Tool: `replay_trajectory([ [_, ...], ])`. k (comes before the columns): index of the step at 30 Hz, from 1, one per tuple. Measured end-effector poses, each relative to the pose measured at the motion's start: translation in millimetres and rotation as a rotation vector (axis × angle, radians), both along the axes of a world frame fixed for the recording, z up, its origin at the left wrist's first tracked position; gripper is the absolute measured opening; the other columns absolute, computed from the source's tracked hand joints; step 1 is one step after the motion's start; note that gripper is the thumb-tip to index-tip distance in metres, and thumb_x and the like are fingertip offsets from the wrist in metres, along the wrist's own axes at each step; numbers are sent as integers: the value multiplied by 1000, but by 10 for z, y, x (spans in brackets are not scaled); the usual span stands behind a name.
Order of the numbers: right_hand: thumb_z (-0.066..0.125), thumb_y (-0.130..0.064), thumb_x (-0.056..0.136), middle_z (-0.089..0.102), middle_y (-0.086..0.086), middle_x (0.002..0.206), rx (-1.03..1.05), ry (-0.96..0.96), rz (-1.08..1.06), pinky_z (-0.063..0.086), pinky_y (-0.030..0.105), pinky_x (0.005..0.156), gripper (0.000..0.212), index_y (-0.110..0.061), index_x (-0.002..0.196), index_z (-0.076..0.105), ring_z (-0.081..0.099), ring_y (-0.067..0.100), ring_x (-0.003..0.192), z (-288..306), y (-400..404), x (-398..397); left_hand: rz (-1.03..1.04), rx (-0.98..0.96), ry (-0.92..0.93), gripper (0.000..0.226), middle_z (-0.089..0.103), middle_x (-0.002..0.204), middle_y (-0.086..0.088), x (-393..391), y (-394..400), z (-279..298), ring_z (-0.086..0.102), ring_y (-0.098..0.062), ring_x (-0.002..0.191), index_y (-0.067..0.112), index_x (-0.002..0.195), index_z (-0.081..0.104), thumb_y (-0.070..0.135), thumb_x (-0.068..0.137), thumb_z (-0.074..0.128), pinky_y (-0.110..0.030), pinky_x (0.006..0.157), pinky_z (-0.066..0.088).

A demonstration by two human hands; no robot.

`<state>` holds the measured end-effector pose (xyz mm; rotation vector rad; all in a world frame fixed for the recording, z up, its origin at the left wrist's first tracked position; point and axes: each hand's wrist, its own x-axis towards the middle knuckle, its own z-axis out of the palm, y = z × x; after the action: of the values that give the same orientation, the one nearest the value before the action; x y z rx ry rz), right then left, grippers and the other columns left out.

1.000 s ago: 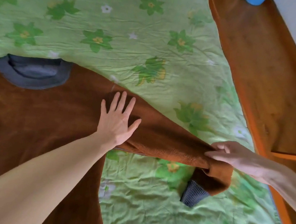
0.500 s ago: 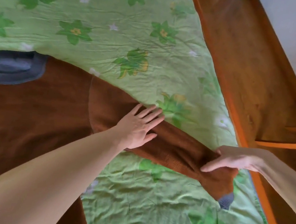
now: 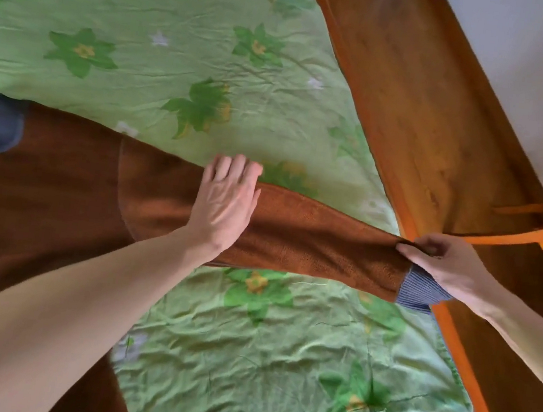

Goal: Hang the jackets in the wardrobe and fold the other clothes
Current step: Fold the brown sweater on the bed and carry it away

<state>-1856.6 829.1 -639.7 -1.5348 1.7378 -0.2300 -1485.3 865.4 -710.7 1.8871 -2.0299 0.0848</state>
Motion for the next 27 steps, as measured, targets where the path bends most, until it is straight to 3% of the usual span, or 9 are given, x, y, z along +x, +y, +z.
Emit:
replay_trajectory([
  [3, 77, -42, 91, 71, -1, 71, -181, 253, 50, 46, 34, 64, 24, -23, 78, 72, 65, 18, 72, -236, -51, -43, -46, 0, -60, 26, 54, 116, -13, -88, 96, -23, 51, -35, 103, 11, 120, 57, 26, 98, 59, -46, 90, 43],
  [7, 67, -51, 95, 67, -4, 76, -138, 429, 72, 50, 38, 67, 27, -30, 79, 63, 65, 26, 80, -466, 5, 10, -251, 74, -88, 23, 58, 108, -10, -207, 346, -148, 52, -29, 98, 11, 113, 60, 30, 105, 50, -43, 82, 44],
  [10, 71, -47, 94, 72, 4, 75, 48, 195, -1, 47, 34, 64, 29, -21, 80, 72, 67, 23, 76, -282, 86, -53, -215, 186, -57, 46, 57, 137, -11, -214, 479, -259, 53, -33, 125, 15, 138, 59, 42, 107, 39, -51, 106, 42],
  [13, 76, -34, 84, 79, 17, 99, 448, -244, -277, 55, 38, 83, 35, -6, 105, 79, 74, 33, 94, -31, 160, -231, -212, 285, -12, 62, 39, 164, -9, -189, 519, -264, 36, -33, 151, 22, 157, 45, 55, 106, 32, -63, 121, 27],
  [15, 77, -34, 85, 78, 21, 103, 493, -244, -328, 55, 42, 90, 39, -2, 109, 78, 73, 37, 98, -41, 187, -324, -226, 328, -7, 68, 25, 172, -6, -179, 519, -276, 22, -32, 159, 27, 163, 34, 63, 105, 28, -66, 123, 20],
  [19, 76, -48, 89, 70, 4, 72, 176, 256, -51, 40, 33, 64, 36, -14, 78, 74, 62, 22, 73, -359, 249, -252, -210, 431, -83, 82, 4, 176, -4, -163, 464, -365, -2, -32, 162, 32, 168, 13, 75, 98, 16, -66, 126, 6],
  [21, 72, -49, 93, 68, -3, 78, -39, 399, 16, 42, 33, 62, 29, -22, 83, 67, 63, 23, 77, -485, 318, -166, -213, 459, -119, 87, -4, 176, -4, -169, 446, -398, -9, -31, 162, 33, 168, 4, 79, 95, 11, -66, 126, 1],
  [24, 64, -35, 100, 64, 5, 110, -432, 578, 111, 47, 43, 81, 21, -18, 113, 65, 59, 32, 101, -556, 478, -5, -215, 467, -146, 92, -14, 175, -4, -175, 468, -404, -17, -31, 160, 34, 167, -8, 84, 91, 5, -66, 125, -2],
  [27, 50, -31, 108, 52, 7, 146, -539, 481, 336, 41, 47, 108, 38, -16, 142, 55, 50, 31, 134, -591, 589, 217, -223, 426, -112, 89, -6, 176, -2, -173, 509, -376, -10, -29, 162, 33, 168, -1, 83, 94, 12, -66, 125, 2],
])
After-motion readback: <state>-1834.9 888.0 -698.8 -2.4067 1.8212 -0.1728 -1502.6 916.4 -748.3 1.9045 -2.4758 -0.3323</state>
